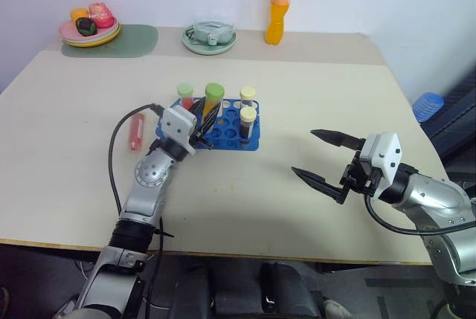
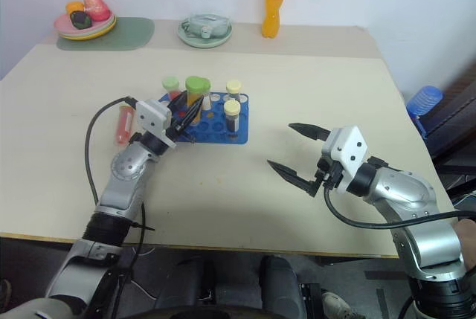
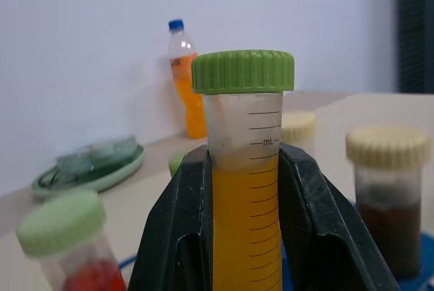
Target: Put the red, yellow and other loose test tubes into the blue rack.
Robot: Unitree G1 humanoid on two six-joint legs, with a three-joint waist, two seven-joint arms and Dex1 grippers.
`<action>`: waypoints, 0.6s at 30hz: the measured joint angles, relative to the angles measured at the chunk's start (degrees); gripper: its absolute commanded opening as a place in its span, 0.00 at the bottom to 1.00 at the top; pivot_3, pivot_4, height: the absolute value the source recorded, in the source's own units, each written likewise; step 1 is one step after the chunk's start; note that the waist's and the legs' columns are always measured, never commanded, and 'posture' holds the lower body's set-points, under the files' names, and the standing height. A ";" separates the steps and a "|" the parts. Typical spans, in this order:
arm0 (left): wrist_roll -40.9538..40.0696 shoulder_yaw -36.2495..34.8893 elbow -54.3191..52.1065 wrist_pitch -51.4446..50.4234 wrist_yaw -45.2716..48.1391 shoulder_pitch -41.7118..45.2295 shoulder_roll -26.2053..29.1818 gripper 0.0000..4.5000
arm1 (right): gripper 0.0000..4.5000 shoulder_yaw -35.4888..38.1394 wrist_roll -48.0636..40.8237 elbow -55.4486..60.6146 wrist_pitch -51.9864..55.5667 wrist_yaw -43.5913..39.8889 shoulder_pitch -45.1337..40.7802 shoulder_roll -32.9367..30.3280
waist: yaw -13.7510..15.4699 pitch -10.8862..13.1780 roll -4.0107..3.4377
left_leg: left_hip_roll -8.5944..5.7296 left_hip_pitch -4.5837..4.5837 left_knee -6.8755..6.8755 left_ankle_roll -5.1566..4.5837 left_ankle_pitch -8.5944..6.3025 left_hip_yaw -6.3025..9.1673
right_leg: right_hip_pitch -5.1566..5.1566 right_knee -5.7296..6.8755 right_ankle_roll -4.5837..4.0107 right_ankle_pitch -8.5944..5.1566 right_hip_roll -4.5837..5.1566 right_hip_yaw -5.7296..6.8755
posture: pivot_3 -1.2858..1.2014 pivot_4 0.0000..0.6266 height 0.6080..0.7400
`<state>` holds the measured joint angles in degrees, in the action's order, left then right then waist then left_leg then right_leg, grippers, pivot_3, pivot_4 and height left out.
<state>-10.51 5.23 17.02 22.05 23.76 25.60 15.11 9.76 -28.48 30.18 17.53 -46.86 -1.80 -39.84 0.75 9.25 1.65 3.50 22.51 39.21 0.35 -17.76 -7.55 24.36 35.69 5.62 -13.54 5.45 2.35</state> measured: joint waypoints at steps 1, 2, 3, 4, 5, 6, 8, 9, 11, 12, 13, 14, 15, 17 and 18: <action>0.12 -0.02 1.49 1.08 0.22 0.75 -0.55 0.15 | 1.00 0.00 0.00 0.14 0.27 0.13 -0.08 0.00 | 0.04 0.00 0.01 | 0.00 0.00 0.01 -0.01 -0.01 0.00 | -0.02 0.00 0.00 0.00 0.00 0.00 | 0.52 0.24 1.00; 0.25 -0.08 2.94 2.09 0.57 1.42 -0.88 0.15 | 1.00 0.00 -0.01 0.26 0.57 0.32 -0.15 0.00 | 0.04 0.00 0.01 | 0.00 0.00 0.01 -0.02 -0.01 0.00 | -0.02 -0.01 0.00 0.00 0.01 0.00 | 0.52 0.24 1.00; 0.40 -0.28 3.85 2.86 1.01 1.81 -1.19 0.15 | 1.00 0.00 -0.01 0.44 0.81 0.45 -0.15 0.00 | 0.01 0.00 0.01 | 0.00 0.00 0.01 -0.04 -0.03 0.00 | -0.02 -0.02 0.00 0.00 0.00 0.00 | 0.52 0.24 1.00; 0.45 -0.36 4.56 3.62 1.35 1.95 -1.45 0.15 | 1.00 0.00 -0.04 0.60 0.87 0.50 -0.15 0.00 | 0.01 -0.01 0.00 | 0.00 0.00 0.01 -0.05 -0.03 0.00 | -0.02 -0.02 0.00 0.00 0.01 0.00 | 0.52 0.24 1.00; 0.45 -0.43 4.95 4.15 1.80 1.95 -1.76 0.15 | 1.00 0.01 -0.05 0.68 0.92 0.55 -0.15 0.00 | 0.00 -0.01 0.00 | 0.00 0.00 0.01 -0.05 -0.03 0.00 | -0.02 -0.02 0.00 0.00 0.01 0.00 | 0.52 0.24 1.00; 0.42 -0.42 5.17 4.60 2.36 1.94 -1.95 0.15 | 1.00 0.03 -0.06 0.76 0.96 0.58 -0.15 0.00 | -0.01 -0.01 0.00 | 0.00 0.00 0.01 -0.05 -0.03 0.00 | -0.02 -0.02 0.00 0.00 0.01 0.00 | 0.52 0.24 1.00; 0.27 -0.40 5.27 4.97 3.98 1.85 -2.34 0.15 | 1.00 0.17 -0.11 0.92 0.99 0.57 -0.15 0.00 | -0.03 -0.01 0.00 | 0.01 -0.01 0.01 -0.05 -0.03 0.00 | -0.02 -0.01 0.00 0.00 0.00 0.00 | 0.52 0.24 1.00; 0.16 -0.40 5.21 5.06 4.49 1.74 -2.39 0.15 | 1.00 0.26 -0.13 0.95 0.99 0.57 -0.15 -0.01 | -0.04 -0.01 0.00 | 0.01 -0.01 0.01 -0.05 -0.03 0.00 | -0.02 -0.01 0.00 0.00 0.00 0.00 | 0.52 0.24 1.00; -0.45 -0.47 4.27 5.10 6.24 0.91 -2.26 0.15 | 1.00 0.69 -0.28 0.96 0.99 0.57 -0.14 -0.04 | -0.04 -0.01 0.00 | 0.01 -0.01 0.01 -0.06 -0.03 0.00 | -0.02 -0.01 0.00 0.00 0.01 0.00 | 0.52 0.24 1.00; -0.52 -0.47 4.13 5.06 6.73 0.52 -2.14 0.15 | 1.00 0.88 -0.35 0.97 0.99 0.57 -0.14 -0.05 | -0.04 -0.01 0.00 | 0.01 -0.01 0.01 -0.06 -0.03 0.00 | -0.02 -0.01 0.00 0.00 0.01 0.00 | 0.52 0.24 1.00; -0.93 -0.73 3.92 5.03 7.26 -0.37 -2.08 0.15 | 1.00 0.99 -0.38 0.97 0.98 0.56 -0.14 -0.06 | -0.07 -0.01 0.00 | 0.02 -0.02 0.01 -0.06 -0.03 0.00 | -0.02 -0.01 0.00 0.00 0.00 0.00 | 0.52 0.24 1.00; -1.16 -0.95 3.73 4.98 7.48 -0.69 -2.09 0.15 | 1.00 1.06 -0.38 0.97 0.98 0.56 -0.14 -0.06 | -0.08 -0.01 0.00 | 0.02 -0.01 0.01 -0.06 -0.03 0.00 | -0.02 -0.01 0.00 0.00 0.00 0.00 | 0.52 0.24 1.00; -1.20 -1.19 3.58 4.78 7.73 -0.76 -2.06 0.15 | 1.00 1.08 -0.39 0.97 0.97 0.55 -0.14 -0.06 | -0.08 -0.01 0.00 | 0.02 -0.02 0.01 -0.06 -0.03 0.00 | -0.02 -0.01 0.00 0.00 0.00 0.00 | 0.52 0.24 1.00; -1.20 -1.52 3.56 4.67 8.07 -0.78 -2.06 0.15 | 1.00 1.08 -0.37 0.97 0.93 0.52 -0.14 -0.06 | -0.17 -0.01 0.00 | 0.03 -0.02 0.01 -0.07 -0.04 0.01 | -0.02 -0.01 0.00 0.00 0.00 0.00 | 0.52 0.24 1.00; -1.19 -1.55 3.56 4.65 8.22 -0.79 -2.09 0.15 | 1.00 1.08 -0.36 0.97 0.87 0.50 -0.14 -0.06 | -0.18 -0.01 0.00 | 0.03 -0.02 0.01 -0.07 -0.04 0.00 | -0.02 -0.01 0.00 0.00 0.00 0.00 | 0.52 0.24 1.00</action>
<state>-11.70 3.68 20.58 26.70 31.97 24.82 13.02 10.84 -28.84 31.14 18.41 -46.36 -1.94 -39.90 0.57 9.24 1.65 3.53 22.49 39.21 0.29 -17.80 -7.54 24.34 35.68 5.62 -13.54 5.45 2.35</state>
